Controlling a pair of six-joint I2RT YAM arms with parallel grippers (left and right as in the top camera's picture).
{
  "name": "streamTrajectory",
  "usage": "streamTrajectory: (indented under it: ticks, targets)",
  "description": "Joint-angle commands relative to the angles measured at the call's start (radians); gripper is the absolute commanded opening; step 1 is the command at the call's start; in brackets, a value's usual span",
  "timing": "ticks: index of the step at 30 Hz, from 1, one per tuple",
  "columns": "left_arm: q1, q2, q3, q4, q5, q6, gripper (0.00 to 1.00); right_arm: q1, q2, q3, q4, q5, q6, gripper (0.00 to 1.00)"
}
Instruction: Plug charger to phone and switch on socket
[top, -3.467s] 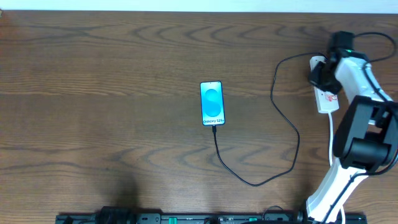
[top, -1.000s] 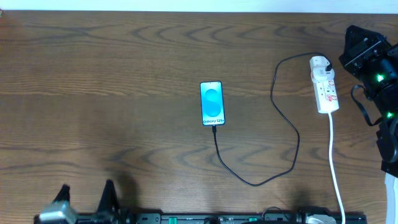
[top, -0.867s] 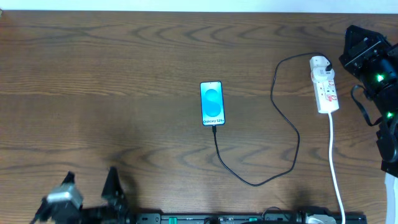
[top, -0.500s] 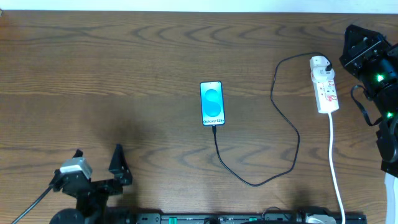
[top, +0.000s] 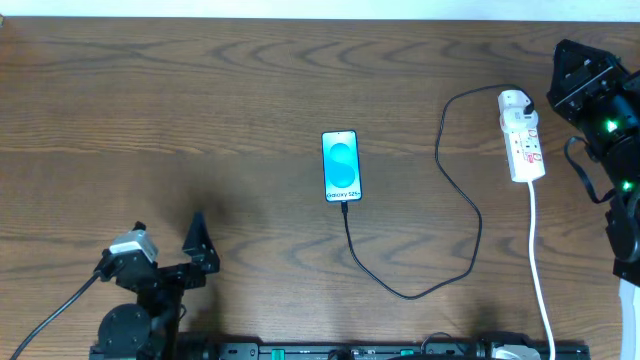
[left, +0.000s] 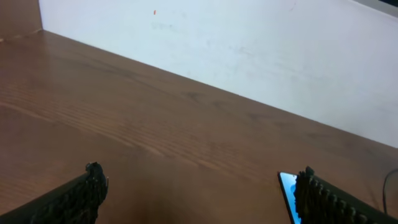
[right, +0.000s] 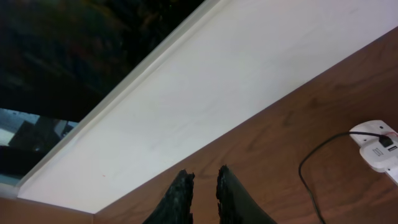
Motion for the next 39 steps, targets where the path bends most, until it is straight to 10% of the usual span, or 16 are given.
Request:
streamTrajectory:
  ticks: [1, 25, 39]
  targets:
    - [0.004, -0.005, -0.047, 0.045, -0.002, -0.023, 0.98, 0.016, -0.027, 0.000, -0.001, -0.006, -0.015, 0.13]
    - [0.004, -0.005, -0.405, 0.490, -0.003, -0.023, 0.98, 0.016, -0.094, 0.000, -0.010, -0.005, -0.016, 0.16]
    - [0.004, -0.004, -0.411, 0.482, -0.010, -0.019, 0.98, 0.016, -0.109, 0.000, -0.016, -0.006, -0.016, 0.17]
